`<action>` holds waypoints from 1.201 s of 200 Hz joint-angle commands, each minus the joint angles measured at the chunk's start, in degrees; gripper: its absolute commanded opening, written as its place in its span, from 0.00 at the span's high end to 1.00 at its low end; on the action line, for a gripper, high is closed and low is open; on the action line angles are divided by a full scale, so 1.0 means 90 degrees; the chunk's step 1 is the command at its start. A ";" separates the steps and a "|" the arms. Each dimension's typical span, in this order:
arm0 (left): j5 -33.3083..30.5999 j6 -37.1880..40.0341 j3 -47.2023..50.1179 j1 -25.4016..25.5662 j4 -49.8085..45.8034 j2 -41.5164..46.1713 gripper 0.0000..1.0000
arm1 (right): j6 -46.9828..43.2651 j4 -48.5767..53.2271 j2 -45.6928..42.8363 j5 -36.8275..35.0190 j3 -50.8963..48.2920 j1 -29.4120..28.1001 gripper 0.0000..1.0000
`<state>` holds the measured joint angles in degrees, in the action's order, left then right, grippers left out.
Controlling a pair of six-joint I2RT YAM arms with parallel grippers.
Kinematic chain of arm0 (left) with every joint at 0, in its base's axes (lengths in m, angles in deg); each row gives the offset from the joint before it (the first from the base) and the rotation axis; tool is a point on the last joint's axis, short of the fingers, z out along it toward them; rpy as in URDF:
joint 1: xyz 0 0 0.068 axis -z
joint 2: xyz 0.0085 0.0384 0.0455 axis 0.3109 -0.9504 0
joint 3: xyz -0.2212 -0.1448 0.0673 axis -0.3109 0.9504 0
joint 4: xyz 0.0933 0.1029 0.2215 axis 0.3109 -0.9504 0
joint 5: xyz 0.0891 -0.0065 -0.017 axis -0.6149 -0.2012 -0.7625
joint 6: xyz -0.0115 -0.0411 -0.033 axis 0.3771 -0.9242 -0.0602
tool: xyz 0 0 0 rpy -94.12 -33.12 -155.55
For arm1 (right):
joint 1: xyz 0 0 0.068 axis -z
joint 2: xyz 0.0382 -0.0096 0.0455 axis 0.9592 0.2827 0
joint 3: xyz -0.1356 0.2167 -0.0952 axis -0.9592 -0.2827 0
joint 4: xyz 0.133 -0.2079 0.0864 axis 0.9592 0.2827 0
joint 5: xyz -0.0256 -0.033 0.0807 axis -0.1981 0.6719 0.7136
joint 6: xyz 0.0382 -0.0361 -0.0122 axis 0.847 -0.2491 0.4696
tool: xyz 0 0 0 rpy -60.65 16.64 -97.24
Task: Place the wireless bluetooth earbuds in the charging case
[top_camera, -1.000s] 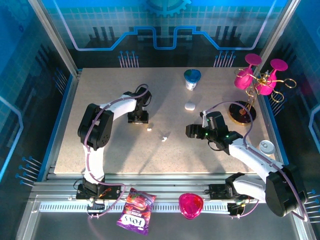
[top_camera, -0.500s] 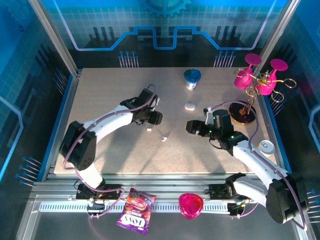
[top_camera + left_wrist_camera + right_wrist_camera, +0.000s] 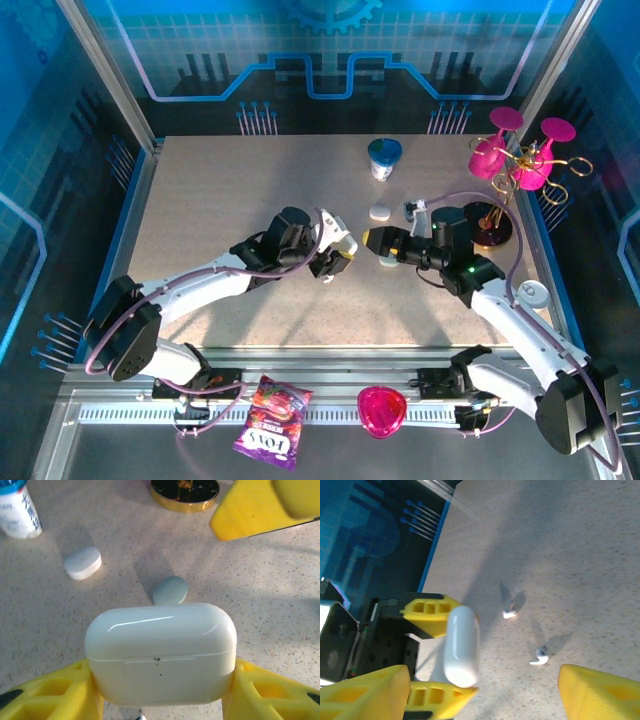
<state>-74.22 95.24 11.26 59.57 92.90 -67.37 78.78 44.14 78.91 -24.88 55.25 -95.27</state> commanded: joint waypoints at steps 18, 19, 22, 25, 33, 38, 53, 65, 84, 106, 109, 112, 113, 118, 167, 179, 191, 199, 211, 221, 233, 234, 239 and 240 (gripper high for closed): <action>0.0154 0.0581 0.0012 0.0162 0.0674 0.0230 0.59 | 0.0213 -0.0021 0.0290 0.0055 0.0316 -0.0438 0.25; 0.0161 0.0577 0.0007 0.0166 0.0678 0.0231 0.59 | 0.0214 -0.0028 0.0294 0.0052 0.0312 -0.0449 0.26; 0.0164 0.0590 0.0013 0.0169 0.0690 0.0240 0.58 | 0.0210 -0.0038 0.0319 0.0036 0.0318 -0.0467 0.26; 0.0168 0.0594 0.0013 0.0172 0.0692 0.0248 0.58 | 0.0205 -0.0052 0.0348 0.0028 0.0318 -0.0490 0.27; 0.0177 0.0618 0.0012 0.0191 0.0674 0.0265 0.58 | 0.0190 -0.0113 0.0405 0.0022 0.0308 -0.0540 0.30; 0.0183 0.0621 0.0010 0.0198 0.0659 0.0270 0.58 | 0.0180 -0.0138 0.0455 0.0019 0.0301 -0.0560 0.32; 0.0174 0.0624 0.0008 0.0209 0.0634 0.0280 0.58 | 0.0169 -0.0139 0.0559 0.0000 0.0309 -0.0606 0.40; 0.0155 0.0629 0.0012 0.0227 0.0606 0.0280 0.58 | 0.0166 -0.0165 0.0603 -0.0011 0.0318 -0.0630 0.47; 0.0120 0.0643 0.0000 0.0251 0.0552 0.0290 0.57 | 0.0165 -0.0181 0.0635 -0.0015 0.0329 -0.0666 0.58; 0.0114 0.0658 -0.0059 0.0260 0.0468 0.0261 0.57 | 0.0160 -0.0179 0.0658 0.0005 0.0352 -0.0695 0.67; 0.0101 0.0659 -0.0061 0.0260 0.0468 0.0252 0.57 | 0.0163 -0.0189 0.0660 0.0013 0.0349 -0.0699 0.69; 0.0100 0.0642 -0.0065 0.0260 0.0468 0.0251 0.57 | 0.0161 -0.0198 0.0665 0.0024 0.0347 -0.0696 0.71; 0.0100 0.0646 -0.0065 0.0259 0.0463 0.0246 0.57 | 0.0159 -0.0199 0.0668 0.0027 0.0347 -0.0695 0.71; 0.0090 0.0648 -0.0075 0.0259 0.0452 0.0233 0.57 | 0.0160 -0.0217 0.0663 0.0047 0.0356 -0.0702 0.74; 0.0399 0.0460 -0.0054 0.0254 0.0510 0.0234 0.32 | -0.0380 -0.0189 0.0481 -0.0068 0.0365 -0.0676 0.83; 0.0504 0.0344 0.0005 0.0221 0.0511 0.0283 0.24 | -0.0605 -0.0164 0.0365 -0.0055 0.0367 -0.0622 0.83; 0.0844 0.0145 0.0112 0.0115 0.0572 0.0378 0.19 | -0.0901 -0.0076 0.0226 0.0013 0.0393 -0.0548 0.83; 0.1227 -0.0013 0.0187 -0.0007 0.0632 0.0475 0.15 | -0.1149 0.0053 0.0151 0.0079 0.0446 -0.0489 0.84; 0.1785 -0.0412 0.0303 -0.0239 0.0805 0.0624 0.10 | -0.1637 0.0285 0.0045 0.0234 0.0551 -0.0380 0.84; 0.2416 -0.0775 0.0357 -0.0480 0.0946 0.0728 0.07 | -0.2111 0.0517 -0.0002 0.0400 0.0659 -0.0277 0.85; 0.3112 -0.1193 0.0438 -0.0758 0.1233 0.0809 0.05 | -0.2731 0.0834 -0.0014 0.0723 0.0847 -0.0114 0.86; 0.3164 -0.1228 0.0440 -0.0778 0.1260 0.0813 0.05 | -0.2786 0.0859 -0.0009 0.0752 0.0866 -0.0102 0.86; 0.3392 -0.1392 0.0477 -0.0867 0.1406 0.0835 0.04 | -0.3000 0.0998 0.0003 0.0898 0.0937 -0.0032 0.86; 0.3440 -0.1430 0.0479 -0.0891 0.1430 0.0841 0.04 | -0.3038 0.1024 0.0005 0.0927 0.0950 -0.0022 0.86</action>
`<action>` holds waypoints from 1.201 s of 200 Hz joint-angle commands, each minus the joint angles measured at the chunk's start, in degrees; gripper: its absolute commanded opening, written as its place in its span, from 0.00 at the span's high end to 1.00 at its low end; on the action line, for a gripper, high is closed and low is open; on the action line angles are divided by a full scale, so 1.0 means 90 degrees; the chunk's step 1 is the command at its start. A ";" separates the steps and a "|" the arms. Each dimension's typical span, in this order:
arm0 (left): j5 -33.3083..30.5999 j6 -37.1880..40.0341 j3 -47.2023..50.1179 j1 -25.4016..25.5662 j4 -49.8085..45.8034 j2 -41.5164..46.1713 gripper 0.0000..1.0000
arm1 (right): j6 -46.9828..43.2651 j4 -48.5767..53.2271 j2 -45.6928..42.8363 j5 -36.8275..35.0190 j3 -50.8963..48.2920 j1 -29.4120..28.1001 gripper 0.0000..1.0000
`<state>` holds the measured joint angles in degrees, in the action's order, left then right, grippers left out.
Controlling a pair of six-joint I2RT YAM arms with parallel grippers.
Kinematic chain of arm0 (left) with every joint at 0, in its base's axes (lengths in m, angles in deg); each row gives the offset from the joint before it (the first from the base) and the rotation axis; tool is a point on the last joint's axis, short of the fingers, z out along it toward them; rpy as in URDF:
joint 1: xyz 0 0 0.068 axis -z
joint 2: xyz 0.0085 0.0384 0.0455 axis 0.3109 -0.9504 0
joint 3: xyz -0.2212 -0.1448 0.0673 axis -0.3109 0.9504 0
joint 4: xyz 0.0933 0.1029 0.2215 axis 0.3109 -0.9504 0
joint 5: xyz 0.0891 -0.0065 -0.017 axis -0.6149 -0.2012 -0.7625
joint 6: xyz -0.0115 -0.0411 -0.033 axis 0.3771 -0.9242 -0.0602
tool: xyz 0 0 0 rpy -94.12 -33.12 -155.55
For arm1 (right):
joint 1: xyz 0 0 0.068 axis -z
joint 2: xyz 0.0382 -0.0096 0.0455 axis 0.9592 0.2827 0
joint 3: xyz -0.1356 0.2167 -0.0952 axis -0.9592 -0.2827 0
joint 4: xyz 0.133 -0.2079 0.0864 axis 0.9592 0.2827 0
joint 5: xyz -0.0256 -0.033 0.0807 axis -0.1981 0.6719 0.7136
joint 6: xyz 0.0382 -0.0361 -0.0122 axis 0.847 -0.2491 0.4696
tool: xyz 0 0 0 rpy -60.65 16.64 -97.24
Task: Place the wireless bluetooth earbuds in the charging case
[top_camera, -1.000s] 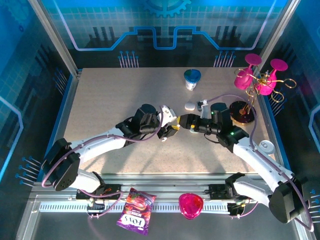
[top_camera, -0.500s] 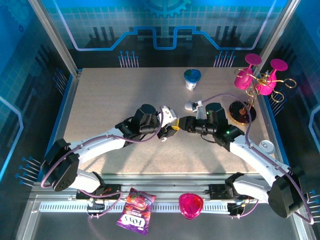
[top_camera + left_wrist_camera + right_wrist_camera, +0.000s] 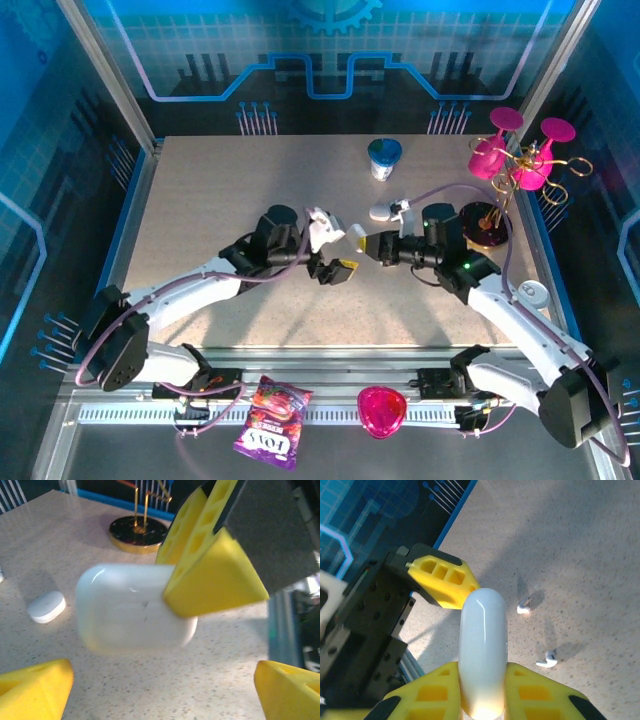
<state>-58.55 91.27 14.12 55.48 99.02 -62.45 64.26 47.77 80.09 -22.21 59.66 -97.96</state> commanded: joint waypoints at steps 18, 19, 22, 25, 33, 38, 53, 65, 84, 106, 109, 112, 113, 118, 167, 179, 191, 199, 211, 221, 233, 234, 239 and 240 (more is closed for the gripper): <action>0.2202 -0.1592 0.0295 -0.0675 0.1284 0.0355 0.01 | -0.2090 0.1017 -0.0060 0.1273 0.0778 0.0471 0.87; 0.2224 -0.1612 0.0307 -0.0685 0.1317 0.0357 0.01 | -0.2124 0.1071 -0.0054 0.1304 0.0806 0.0471 0.87; 0.2266 -0.1695 0.0338 -0.0706 0.1398 0.0367 0.01 | -0.2209 0.1144 -0.0048 0.1396 0.0877 0.0480 0.87; 0.2299 -0.1773 0.0355 -0.0718 0.1461 0.0368 0.01 | -0.2303 0.1212 -0.0039 0.1510 0.0936 0.0477 0.87; 0.2374 -0.1928 0.0383 -0.0733 0.1543 0.0412 0.01 | -0.2563 0.1356 -0.0034 0.1878 0.1076 0.0467 0.87; 0.2409 -0.2001 0.0380 -0.0739 0.1546 0.0434 0.01 | -0.2711 0.1430 -0.0029 0.2109 0.1149 0.0443 0.88; 0.2794 -0.2122 0.0348 -0.0734 0.1522 0.0442 0.02 | -0.3103 0.1664 -0.0038 0.2562 0.1385 0.0289 0.89; 0.3130 -0.2159 0.0302 -0.0733 0.1526 0.0465 0.03 | -0.3448 0.1956 -0.0011 0.2750 0.1623 0.0132 0.89; 0.3524 -0.2132 0.0298 -0.0732 0.1635 0.0519 0.09 | -0.3799 0.2392 0.0143 0.2835 0.1992 -0.0060 0.90; 0.3804 -0.2084 0.0453 -0.0724 0.1999 0.0636 0.18 | -0.3807 0.2521 0.0327 0.2845 0.2225 -0.0175 0.91; 0.3821 -0.2067 0.0471 -0.0726 0.2044 0.0654 0.18 | -0.3799 0.2526 0.0354 0.2845 0.2251 -0.0194 0.91; 0.3843 -0.2055 0.0493 -0.0731 0.2089 0.0674 0.19 | -0.3784 0.2531 0.0374 0.2849 0.2268 -0.0208 0.92; 0.3845 -0.2054 0.0499 -0.0728 0.2101 0.0677 0.20 | -0.3781 0.2531 0.0378 0.2849 0.2273 -0.0214 0.92; 0.3878 -0.2037 0.0531 -0.0724 0.2176 0.0706 0.22 | -0.3757 0.2539 0.0408 0.2850 0.2304 -0.0252 0.92; 0.3910 -0.1905 0.0624 -0.0703 0.2280 0.0827 0.35 | -0.3753 0.2828 0.0646 0.2516 0.2518 -0.0577 0.92; 0.3896 -0.1940 0.0613 -0.0685 0.2323 0.0816 0.39 | -0.3751 0.2817 0.0656 0.2443 0.2513 -0.0601 0.92; 0.3887 -0.1958 0.0613 -0.0677 0.2363 0.0808 0.43 | -0.3733 0.2796 0.0665 0.2422 0.2513 -0.0606 0.92; 0.3882 -0.1969 0.0618 -0.0676 0.2372 0.0804 0.46 | -0.3730 0.2802 0.0674 0.2426 0.2513 -0.0619 0.92; 0.3895 -0.1968 0.0620 -0.0668 0.2382 0.0798 0.49 | -0.3737 0.2814 0.0692 0.2417 0.2527 -0.0632 0.92; 0.3896 -0.1963 0.0619 -0.0670 0.2379 0.0798 0.51 | -0.3739 0.2852 0.0718 0.2387 0.2551 -0.0656 0.92; 0.3906 -0.1946 0.0621 -0.0664 0.2371 0.0791 0.53 | -0.3698 0.2909 0.0760 0.2332 0.2590 -0.0678 0.93; 0.3906 -0.1945 0.0617 -0.0660 0.2373 0.0790 0.53 | -0.3694 0.2920 0.0767 0.2327 0.2596 -0.0679 0.93; 0.3913 -0.1936 0.0618 -0.0661 0.2368 0.0788 0.55 | -0.3684 0.2938 0.0788 0.2312 0.2615 -0.0684 0.93; 0.3914 -0.1935 0.0620 -0.0658 0.2362 0.0788 0.55 | -0.3682 0.2940 0.0795 0.2311 0.2618 -0.0687 0.93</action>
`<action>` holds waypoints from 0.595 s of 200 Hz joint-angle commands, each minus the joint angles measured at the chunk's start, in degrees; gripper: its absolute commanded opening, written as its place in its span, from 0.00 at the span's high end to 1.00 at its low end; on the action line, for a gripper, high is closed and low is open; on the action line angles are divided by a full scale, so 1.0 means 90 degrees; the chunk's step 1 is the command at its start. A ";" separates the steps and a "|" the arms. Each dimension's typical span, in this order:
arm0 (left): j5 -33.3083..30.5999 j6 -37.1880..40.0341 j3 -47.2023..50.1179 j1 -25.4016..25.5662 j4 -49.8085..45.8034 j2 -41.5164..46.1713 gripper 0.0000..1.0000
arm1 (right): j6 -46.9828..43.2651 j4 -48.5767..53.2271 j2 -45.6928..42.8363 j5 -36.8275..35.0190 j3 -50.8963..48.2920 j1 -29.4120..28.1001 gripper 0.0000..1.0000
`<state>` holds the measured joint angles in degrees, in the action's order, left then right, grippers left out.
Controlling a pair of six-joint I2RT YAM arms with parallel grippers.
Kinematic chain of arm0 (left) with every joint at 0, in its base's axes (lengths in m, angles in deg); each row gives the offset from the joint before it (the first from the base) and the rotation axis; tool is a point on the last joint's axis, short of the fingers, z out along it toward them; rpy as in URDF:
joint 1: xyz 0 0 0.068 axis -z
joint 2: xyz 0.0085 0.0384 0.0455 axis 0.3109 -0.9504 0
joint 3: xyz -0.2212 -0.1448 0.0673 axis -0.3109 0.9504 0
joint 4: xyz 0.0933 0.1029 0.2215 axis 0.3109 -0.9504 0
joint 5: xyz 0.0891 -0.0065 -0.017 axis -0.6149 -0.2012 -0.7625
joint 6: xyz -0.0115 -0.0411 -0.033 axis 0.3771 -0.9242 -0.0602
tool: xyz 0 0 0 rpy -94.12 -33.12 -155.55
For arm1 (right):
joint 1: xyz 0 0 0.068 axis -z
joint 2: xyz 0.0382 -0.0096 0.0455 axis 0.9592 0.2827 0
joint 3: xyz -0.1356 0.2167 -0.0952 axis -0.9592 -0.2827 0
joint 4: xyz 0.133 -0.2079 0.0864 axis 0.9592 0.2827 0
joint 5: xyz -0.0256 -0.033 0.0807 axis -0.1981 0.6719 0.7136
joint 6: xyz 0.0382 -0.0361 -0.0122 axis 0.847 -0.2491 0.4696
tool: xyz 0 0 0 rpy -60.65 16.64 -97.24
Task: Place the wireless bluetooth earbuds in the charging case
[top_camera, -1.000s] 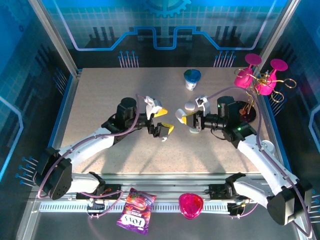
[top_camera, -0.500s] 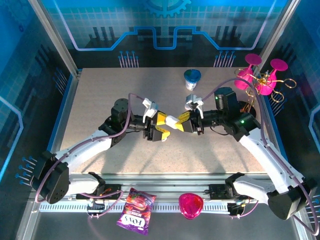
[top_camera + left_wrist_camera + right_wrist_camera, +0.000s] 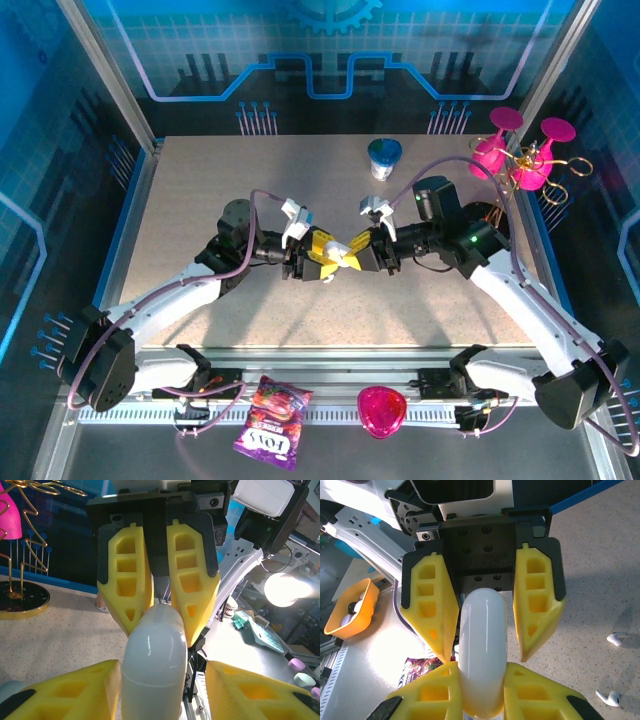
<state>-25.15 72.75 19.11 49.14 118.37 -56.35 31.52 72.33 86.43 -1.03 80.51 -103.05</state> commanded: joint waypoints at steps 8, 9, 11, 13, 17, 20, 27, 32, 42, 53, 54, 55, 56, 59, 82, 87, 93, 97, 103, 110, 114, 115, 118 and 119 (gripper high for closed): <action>0.0205 0.0145 0.0059 0.0058 0.0214 0.0111 0.57 | -0.0018 0.0229 0.0123 -0.0054 0.0330 -0.0132 0.93; 0.0205 0.0158 0.0064 0.0058 0.0216 0.0106 0.57 | -0.0016 0.0230 0.0130 -0.0048 0.0331 -0.0133 0.93; 0.0200 0.0160 0.0075 0.0061 0.0209 0.0110 0.58 | -0.0006 0.0236 0.0140 -0.0056 0.0337 -0.0138 0.93; 0.0203 0.0173 0.0075 0.0069 0.0208 0.0110 0.58 | 0.0008 0.0240 0.0138 -0.0053 0.0341 -0.0139 0.93; 0.0197 0.0186 0.0076 0.0063 0.0200 0.0111 0.59 | 0.0018 0.0242 0.0154 -0.0060 0.0352 -0.0138 0.93; 0.0195 0.0200 0.0073 0.0065 0.0192 0.0111 0.59 | 0.0040 0.0241 0.0156 -0.0070 0.0352 -0.0142 0.93; 0.0188 0.0235 0.0074 0.0061 0.0178 0.0111 0.61 | 0.0052 0.0246 0.0184 -0.0072 0.0352 -0.0148 0.93; 0.0183 0.0250 0.0072 0.0074 0.0156 0.0111 0.62 | 0.0063 0.0233 0.0195 -0.0083 0.0352 -0.0150 0.93; 0.0185 0.0290 0.0078 0.0077 0.0138 0.0113 0.66 | 0.0072 0.0245 0.0213 -0.0100 0.0361 -0.0160 0.93; 0.0184 0.0317 0.0081 0.0077 0.0111 0.0118 0.67 | 0.0065 0.0269 0.0224 -0.0120 0.0362 -0.0159 0.93; 0.0185 0.0317 0.0085 0.0078 0.0110 0.0119 0.67 | 0.0065 0.0275 0.0225 -0.0125 0.0367 -0.0161 0.93; 0.0185 0.0317 0.0086 0.0078 0.0110 0.0120 0.68 | 0.0060 0.0282 0.0225 -0.0123 0.0369 -0.0162 0.93; 0.0185 0.0317 0.0082 0.0078 0.0110 0.0120 0.68 | 0.0053 0.0286 0.0225 -0.0126 0.0371 -0.0162 0.93; 0.0185 0.0331 0.0079 0.0073 0.0096 0.0119 0.68 | 0.0055 0.0297 0.0224 -0.0129 0.0372 -0.0160 0.93; 0.0175 0.0375 0.0082 0.0076 0.0069 0.0120 0.79 | 0.0046 0.0350 0.0216 -0.0233 0.0391 -0.0167 0.90; 0.0173 0.0383 0.0078 0.0076 0.0068 0.0120 0.81 | 0.0054 0.0342 0.0201 -0.0254 0.0391 -0.0174 0.86; 0.0161 0.0394 0.0091 0.0076 0.0068 0.0119 0.82 | 0.0079 0.0322 0.0181 -0.0315 0.0383 -0.0172 0.78; 0.0165 0.0399 0.0103 0.0084 0.0073 0.0114 0.84 | 0.0102 0.0303 0.0164 -0.0354 0.0382 -0.0172 0.73; 0.0166 0.0411 0.0117 0.0086 0.0109 0.0118 0.86 | 0.0131 0.0270 0.0144 -0.0435 0.0374 -0.0172 0.67; 0.0156 0.0416 0.0141 0.0103 0.0143 0.0125 0.88 | 0.0180 0.0243 0.0114 -0.0572 0.0372 -0.0172 0.60; 0.0163 0.0424 0.0140 0.0112 0.0152 0.0124 0.89 | 0.0207 0.0227 0.0099 -0.0675 0.0372 -0.0172 0.57; 0.0164 0.0425 0.0143 0.0115 0.0150 0.0132 0.89 | 0.0209 0.0224 0.0098 -0.0715 0.0372 -0.0177 0.56; 0.0165 0.0418 0.0140 0.0114 0.0150 0.0134 0.90 | 0.0231 0.0213 0.0090 -0.0805 0.0369 -0.0180 0.53; 0.0166 0.0421 0.0138 0.0116 0.0150 0.0142 0.90 | 0.0236 0.0217 0.0089 -0.0834 0.0371 -0.0181 0.53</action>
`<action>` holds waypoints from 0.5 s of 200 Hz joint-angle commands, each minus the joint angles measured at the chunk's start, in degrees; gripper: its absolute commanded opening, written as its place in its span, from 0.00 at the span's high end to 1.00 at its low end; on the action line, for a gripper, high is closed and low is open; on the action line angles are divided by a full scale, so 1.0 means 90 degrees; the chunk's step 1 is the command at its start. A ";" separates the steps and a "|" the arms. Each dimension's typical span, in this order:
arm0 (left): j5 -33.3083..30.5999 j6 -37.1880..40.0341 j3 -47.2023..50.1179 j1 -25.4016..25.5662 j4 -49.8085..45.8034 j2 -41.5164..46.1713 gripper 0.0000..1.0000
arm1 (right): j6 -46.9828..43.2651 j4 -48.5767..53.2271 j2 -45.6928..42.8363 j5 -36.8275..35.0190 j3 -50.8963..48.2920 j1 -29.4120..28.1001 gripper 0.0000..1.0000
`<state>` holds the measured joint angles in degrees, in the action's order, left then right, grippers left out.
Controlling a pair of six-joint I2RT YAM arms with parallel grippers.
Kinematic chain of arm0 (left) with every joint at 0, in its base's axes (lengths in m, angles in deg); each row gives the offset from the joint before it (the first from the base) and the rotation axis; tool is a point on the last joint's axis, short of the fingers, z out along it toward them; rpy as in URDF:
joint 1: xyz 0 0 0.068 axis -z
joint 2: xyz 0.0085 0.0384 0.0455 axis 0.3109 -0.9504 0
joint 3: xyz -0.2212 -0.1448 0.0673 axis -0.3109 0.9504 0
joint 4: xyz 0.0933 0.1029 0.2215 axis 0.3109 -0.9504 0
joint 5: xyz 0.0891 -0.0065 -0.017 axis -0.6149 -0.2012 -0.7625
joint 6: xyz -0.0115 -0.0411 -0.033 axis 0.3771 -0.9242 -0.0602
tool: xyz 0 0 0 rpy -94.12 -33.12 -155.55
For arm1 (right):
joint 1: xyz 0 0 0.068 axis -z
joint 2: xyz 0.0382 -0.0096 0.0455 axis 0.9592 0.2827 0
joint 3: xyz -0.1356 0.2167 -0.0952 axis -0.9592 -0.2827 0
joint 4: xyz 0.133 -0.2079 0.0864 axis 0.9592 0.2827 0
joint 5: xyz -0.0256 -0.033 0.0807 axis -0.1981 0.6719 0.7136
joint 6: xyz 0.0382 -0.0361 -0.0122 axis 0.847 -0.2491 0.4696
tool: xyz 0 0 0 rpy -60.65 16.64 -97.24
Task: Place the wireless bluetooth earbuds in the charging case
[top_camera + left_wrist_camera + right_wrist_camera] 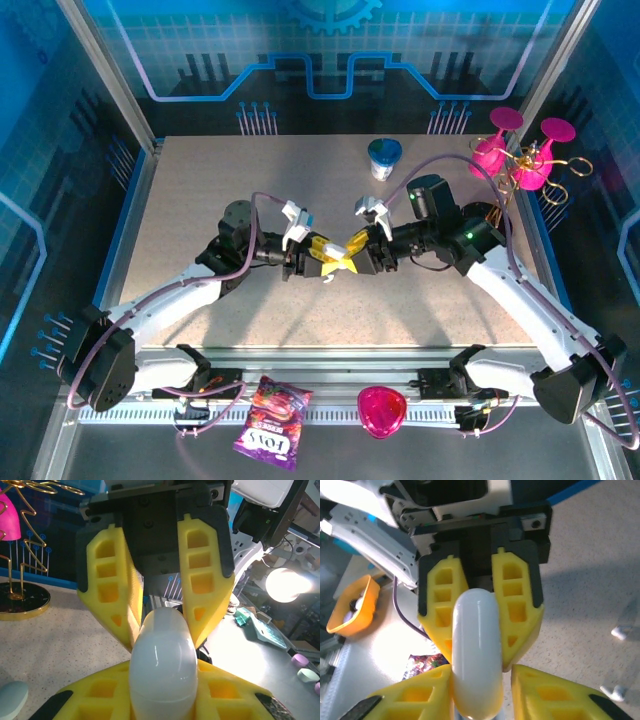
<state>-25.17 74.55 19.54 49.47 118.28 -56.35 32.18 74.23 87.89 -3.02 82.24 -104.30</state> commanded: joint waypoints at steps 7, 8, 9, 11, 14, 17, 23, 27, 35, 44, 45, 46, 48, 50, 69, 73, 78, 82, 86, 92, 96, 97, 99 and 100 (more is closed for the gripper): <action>0.0177 0.0215 0.0082 0.0088 0.0168 0.0145 0.91 | 0.0191 -0.0004 -0.0103 -0.0891 0.0187 -0.0041 0.49; 0.0182 0.0215 0.0085 0.0089 0.0163 0.0147 0.91 | 0.0194 -0.0002 -0.0103 -0.0922 0.0189 -0.0042 0.48; 0.0180 0.0206 0.0082 0.0090 0.0165 0.0153 0.91 | 0.0194 -0.0001 -0.0099 -0.0953 0.0189 -0.0043 0.48; 0.0188 0.0199 0.0087 0.0090 0.0165 0.0158 0.91 | 0.0199 0.0000 -0.0107 -0.1034 0.0190 -0.0044 0.47; 0.0186 0.0198 0.0083 0.0090 0.0160 0.0159 0.91 | 0.0201 -0.0006 -0.0120 -0.1145 0.0189 -0.0044 0.46; 0.0187 0.0199 0.0086 0.0086 0.0166 0.0155 0.91 | 0.0205 -0.0019 -0.0135 -0.1246 0.0181 -0.0044 0.45; 0.0188 0.0204 0.0078 0.0083 0.0159 0.0169 0.91 | 0.0224 -0.0051 -0.0167 -0.1452 0.0156 -0.0044 0.43; 0.0197 0.0197 0.0075 0.0090 0.0159 0.0169 0.91 | 0.0226 -0.0079 -0.0187 -0.1557 0.0144 -0.0041 0.42; 0.0207 0.0213 0.0075 0.0091 0.0144 0.0169 0.92 | 0.0248 -0.0153 -0.0242 -0.1731 0.0105 -0.0044 0.41; 0.0207 0.0233 0.0072 0.0093 0.0129 0.0164 0.92 | 0.0292 -0.0260 -0.0310 -0.1852 0.0064 -0.0035 0.39; 0.0212 0.0234 0.0075 0.0092 0.0124 0.0164 0.92 | 0.0293 -0.0271 -0.0319 -0.1862 0.0059 -0.0035 0.39; 0.0214 0.0240 0.0077 0.0091 0.0122 0.0161 0.92 | 0.0304 -0.0282 -0.0328 -0.1872 0.0056 -0.0034 0.39; 0.0211 0.0237 0.0078 0.0098 0.0125 0.0165 0.92 | 0.0312 -0.0302 -0.0340 -0.1884 0.0049 -0.0034 0.39; 0.0211 0.0246 0.0078 0.0095 0.0123 0.0168 0.92 | 0.0324 -0.0327 -0.0358 -0.1902 0.0040 -0.0039 0.39; 0.0207 0.0346 0.0105 0.0091 0.0073 0.0171 0.92 | 0.0444 -0.0572 -0.0506 -0.1969 -0.0039 -0.0021 0.37; 0.0207 0.0363 0.0106 0.0098 0.0057 0.0170 0.92 | 0.0458 -0.0606 -0.0530 -0.1991 -0.0052 -0.0011 0.37; 0.0207 0.0388 0.0105 0.0093 0.0042 0.0171 0.92 | 0.0487 -0.0640 -0.0556 -0.2020 -0.0059 -0.0013 0.37; 0.0206 0.0406 0.0099 0.0092 0.0031 0.0165 0.92 | 0.0511 -0.0666 -0.0578 -0.2050 -0.0064 -0.0005 0.36; 0.0206 0.0436 0.0101 0.0098 0.0026 0.0174 0.92 | 0.0525 -0.0690 -0.0598 -0.2066 -0.0073 -0.0001 0.36; 0.0207 0.0495 0.0098 0.0085 0.0004 0.0176 0.92 | 0.0551 -0.0706 -0.0629 -0.2093 -0.0082 0.0014 0.36; 0.0207 0.0549 0.0108 0.0098 -0.0007 0.0172 0.92 | 0.0563 -0.0722 -0.0644 -0.2105 -0.0091 0.0023 0.35; 0.0207 0.0563 0.0108 0.0094 -0.0012 0.0175 0.91 | 0.0566 -0.0732 -0.0647 -0.2105 -0.0092 0.0024 0.35; 0.0200 0.0588 0.0115 0.0091 -0.0021 0.0173 0.91 | 0.0568 -0.0739 -0.0662 -0.2106 -0.0101 0.0027 0.35; 0.0199 0.0598 0.0116 0.0091 -0.0024 0.0176 0.91 | 0.0573 -0.0745 -0.0666 -0.2106 -0.0102 0.0026 0.35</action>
<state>-26.03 76.08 19.87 49.80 118.06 -56.35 35.63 70.41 83.26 -18.13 82.33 -104.65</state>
